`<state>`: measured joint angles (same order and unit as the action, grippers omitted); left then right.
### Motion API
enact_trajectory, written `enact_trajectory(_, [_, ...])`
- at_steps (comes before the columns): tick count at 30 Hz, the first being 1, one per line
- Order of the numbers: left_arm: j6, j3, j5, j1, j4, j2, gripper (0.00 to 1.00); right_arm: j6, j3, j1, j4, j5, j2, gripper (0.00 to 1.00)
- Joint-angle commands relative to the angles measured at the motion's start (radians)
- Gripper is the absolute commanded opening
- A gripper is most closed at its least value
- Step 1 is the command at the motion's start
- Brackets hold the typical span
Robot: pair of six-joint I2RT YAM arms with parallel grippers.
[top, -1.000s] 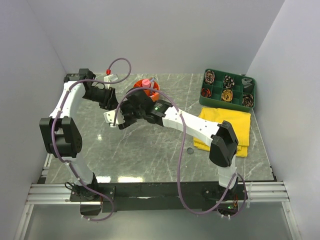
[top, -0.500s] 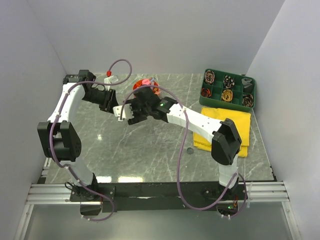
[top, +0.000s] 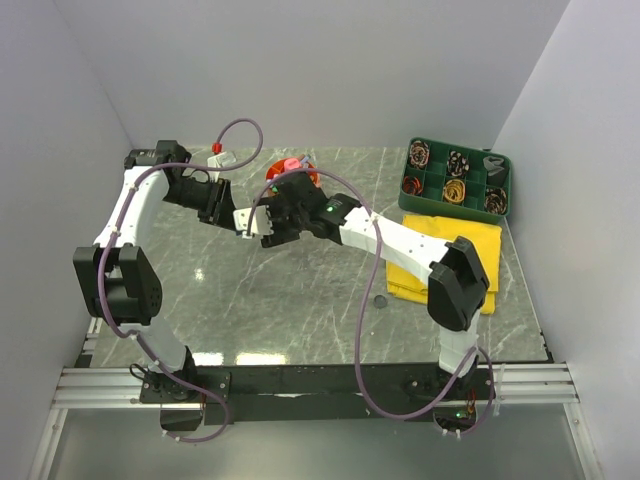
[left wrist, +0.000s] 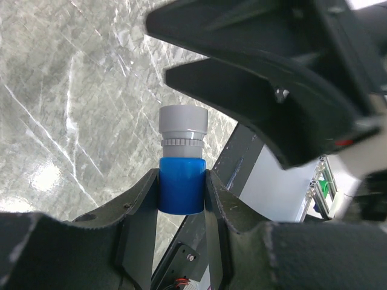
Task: Sort the stationery into containers
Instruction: Pick up the stationery from the center of the board.
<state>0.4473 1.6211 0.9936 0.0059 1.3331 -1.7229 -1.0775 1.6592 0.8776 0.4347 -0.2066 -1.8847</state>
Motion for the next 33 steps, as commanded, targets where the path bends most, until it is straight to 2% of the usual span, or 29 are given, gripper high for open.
enact_trajectory(1, [-0.005, 0.023, 0.030, -0.001, 0.040, 0.005, 0.01, 0.010, -0.039, 0.006, -0.063, -0.091, 0.131, 0.65])
enact_trajectory(10, [-0.001, 0.039, 0.048, -0.001, 0.040, -0.015, 0.01, 0.044, -0.052, 0.011, -0.096, -0.149, 0.138, 0.65])
enact_trajectory(17, [-0.002, 0.037, 0.059, 0.000, 0.040, -0.012, 0.01, 0.037, 0.059, 0.029, -0.022, -0.162, 0.062, 0.65])
enact_trajectory(29, [-0.001, 0.048, 0.076, -0.001, 0.040, -0.020, 0.01, 0.022, 0.113, 0.060, 0.015, -0.145, -0.002, 0.64])
enact_trajectory(32, [0.001, 0.045, 0.080, -0.001, 0.041, -0.021, 0.01, 0.025, 0.108, 0.061, 0.004, -0.143, -0.002, 0.62])
enact_trajectory(33, [0.001, 0.043, 0.080, -0.001, 0.040, -0.021, 0.01, 0.022, 0.109, 0.061, 0.007, -0.143, -0.005, 0.58])
